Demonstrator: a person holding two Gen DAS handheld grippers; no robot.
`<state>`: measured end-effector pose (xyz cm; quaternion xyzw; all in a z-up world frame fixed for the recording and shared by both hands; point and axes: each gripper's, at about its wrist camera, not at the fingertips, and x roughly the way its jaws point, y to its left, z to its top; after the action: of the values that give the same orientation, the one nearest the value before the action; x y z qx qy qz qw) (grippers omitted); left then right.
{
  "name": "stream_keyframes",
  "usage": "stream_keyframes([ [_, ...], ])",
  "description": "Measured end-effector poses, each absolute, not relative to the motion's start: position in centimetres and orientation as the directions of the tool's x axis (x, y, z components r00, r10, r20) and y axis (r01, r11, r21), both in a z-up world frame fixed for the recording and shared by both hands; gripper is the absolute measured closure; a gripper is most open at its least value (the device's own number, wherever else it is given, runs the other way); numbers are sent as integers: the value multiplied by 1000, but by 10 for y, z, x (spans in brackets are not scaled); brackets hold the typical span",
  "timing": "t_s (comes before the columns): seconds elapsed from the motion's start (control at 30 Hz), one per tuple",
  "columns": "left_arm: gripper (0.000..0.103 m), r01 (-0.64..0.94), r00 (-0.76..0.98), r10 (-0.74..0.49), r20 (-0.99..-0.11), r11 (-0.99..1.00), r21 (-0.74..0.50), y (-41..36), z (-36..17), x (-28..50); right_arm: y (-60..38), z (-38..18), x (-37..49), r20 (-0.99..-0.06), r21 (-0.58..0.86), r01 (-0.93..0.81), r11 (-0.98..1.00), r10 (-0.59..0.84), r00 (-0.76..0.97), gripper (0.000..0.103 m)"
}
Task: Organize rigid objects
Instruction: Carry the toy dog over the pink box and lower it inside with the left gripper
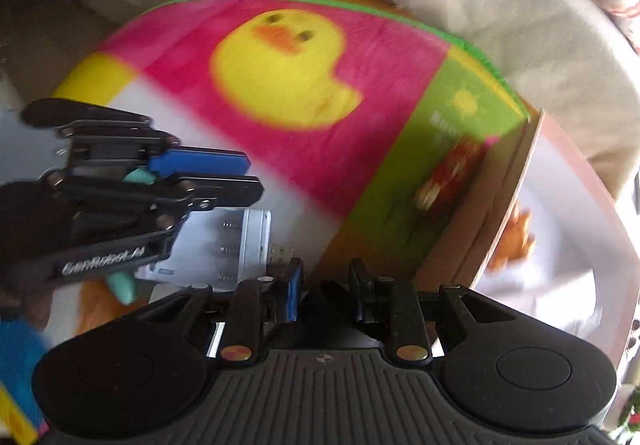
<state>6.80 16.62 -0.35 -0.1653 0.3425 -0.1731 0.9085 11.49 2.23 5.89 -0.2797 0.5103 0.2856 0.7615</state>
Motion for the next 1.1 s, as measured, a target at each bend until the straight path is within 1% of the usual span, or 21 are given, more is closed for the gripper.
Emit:
stream_keyframes([
  [0.07, 87, 210, 706, -431, -562, 885, -416, 155, -2, 52, -2, 66, 86, -917, -125, -731, 671, 204, 344, 77],
  [0.1, 87, 214, 707, -434, -558, 884, -416, 151, -2, 45, -14, 69, 74, -902, -130, -734, 667, 227, 366, 67],
  [0.13, 86, 219, 710, -439, -551, 881, -419, 147, 0, 38, -28, 72, 63, -884, -148, -729, 669, 241, 400, 53],
  [0.17, 86, 223, 717, -440, -540, 880, -420, 145, 3, 32, -43, 76, 55, -861, -169, -714, 679, 251, 442, 48],
  [0.2, 86, 223, 730, -434, -529, 882, -416, 143, 6, 26, -57, 81, 46, -833, -182, -694, 697, 265, 485, 45],
  [0.27, 86, 210, 758, -409, -507, 890, -404, 143, 15, 16, -92, 100, 39, -767, -177, -640, 747, 303, 566, 44],
  [0.33, 86, 184, 778, -383, -497, 897, -403, 144, 25, 23, -130, 116, 45, -692, -140, -547, 826, 313, 650, 30],
  [0.37, 86, 174, 779, -374, -503, 900, -400, 142, 31, 37, -148, 120, 52, -656, -117, -483, 868, 298, 694, 29],
  [0.43, 85, 199, 757, -390, -525, 902, -384, 131, 43, 74, -175, 120, 70, -613, -96, -350, 932, 222, 759, 29],
  [0.5, 85, 248, 707, -420, -569, 901, -356, 114, 49, 120, -191, 115, 82, -604, -100, -269, 958, 156, 782, 29],
  [0.53, 82, 261, 689, -413, -596, 908, -328, 104, 48, 141, -196, 111, 85, -605, -97, -258, 961, 149, 782, 29],
  [0.63, 80, 251, 657, -351, -668, 937, -245, 83, 42, 193, -205, 98, 91, -615, -95, -260, 961, 149, 774, 29],
  [0.73, 80, 228, 620, -318, -717, 948, -223, 70, 30, 228, -218, 87, 100, -621, -62, -253, 965, 161, 767, 29],
  [0.8, 85, 220, 600, -295, -743, 955, -201, 62, 22, 244, -236, 80, 107, -625, -6, -242, 970, 185, 758, 30],
  [0.87, 84, 219, 620, -291, -729, 956, -195, 62, 18, 251, -246, 76, 114, -629, 66, -243, 968, 229, 743, 34],
  [0.9, 83, 223, 621, -300, -724, 953, -204, 64, 17, 253, -247, 72, 120, -632, 101, -252, 962, 258, 731, 40],
  [0.93, 81, 227, 620, -312, -720, 950, -216, 67, 16, 254, -249, 70, 124, -635, 129, -263, 956, 284, 719, 46],
  [0.97, 76, 226, 622, -315, -717, 949, -221, 69, 14, 253, -249, 67, 127, -638, 149, -271, 951, 302, 708, 49],
  [1.0, 75, 234, 619, -326, -714, 945, -228, 71, 13, 250, -248, 65, 130, -642, 158, -278, 948, 313, 700, 53],
  [1.07, 77, 262, 603, -359, -712, 933, -248, 75, 11, 241, -243, 63, 129, -637, 146, -279, 949, 306, 707, 54],
  [1.1, 78, 274, 610, -357, -708, 933, -234, 75, 11, 234, -241, 63, 128, -631, 130, -284, 950, 300, 715, 54],
])
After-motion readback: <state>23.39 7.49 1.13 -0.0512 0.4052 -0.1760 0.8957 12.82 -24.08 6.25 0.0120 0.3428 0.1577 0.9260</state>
